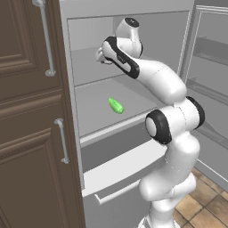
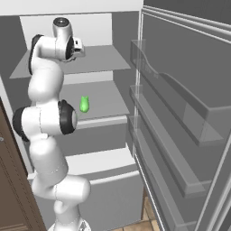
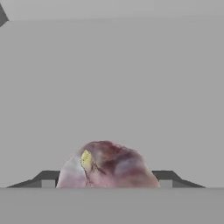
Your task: Retrieve the bottle and the shaker from the cabinet and place them next to the mixing bowl on the counter. Then add garlic from the fridge to the mixing bowl.
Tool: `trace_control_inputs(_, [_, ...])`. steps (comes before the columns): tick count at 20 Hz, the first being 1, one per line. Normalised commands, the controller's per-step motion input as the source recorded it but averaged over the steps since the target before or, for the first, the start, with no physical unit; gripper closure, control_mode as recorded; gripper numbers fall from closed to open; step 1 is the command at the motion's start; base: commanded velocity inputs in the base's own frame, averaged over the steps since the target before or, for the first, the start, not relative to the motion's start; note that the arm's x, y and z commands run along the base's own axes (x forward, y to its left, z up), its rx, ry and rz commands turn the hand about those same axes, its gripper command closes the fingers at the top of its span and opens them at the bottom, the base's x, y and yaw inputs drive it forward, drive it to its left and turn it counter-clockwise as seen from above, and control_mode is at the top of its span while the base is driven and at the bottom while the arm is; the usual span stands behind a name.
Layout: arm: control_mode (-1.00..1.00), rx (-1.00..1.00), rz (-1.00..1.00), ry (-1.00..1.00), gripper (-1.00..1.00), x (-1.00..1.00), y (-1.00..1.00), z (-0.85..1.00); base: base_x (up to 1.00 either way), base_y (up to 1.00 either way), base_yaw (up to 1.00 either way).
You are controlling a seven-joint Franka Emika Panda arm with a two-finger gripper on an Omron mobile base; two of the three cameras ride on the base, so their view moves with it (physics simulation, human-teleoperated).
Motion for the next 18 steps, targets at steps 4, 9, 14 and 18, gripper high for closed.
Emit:
trace_control_inputs(4, [-1.00, 0.06, -0.02, -0.15, 1.00, -0.84, -0.37, 0.00, 0.00, 0.00, 0.00])
trace_control_inputs(9, [-1.00, 0.07, -0.02, -0.11, 1.00, -0.84, -0.37, 0.03, 0.00, 0.00, 0.00])
trace_control_inputs(14, [-1.00, 0.02, 0.00, -0.04, 1.00, -0.94, -0.32, 0.53, 0.00, 0.00, 0.00])
trace_control_inputs(18, [-1.00, 0.00, -0.02, 0.03, 1.00, -0.91, -0.22, 0.67, 0.00, 0.00, 0.00])
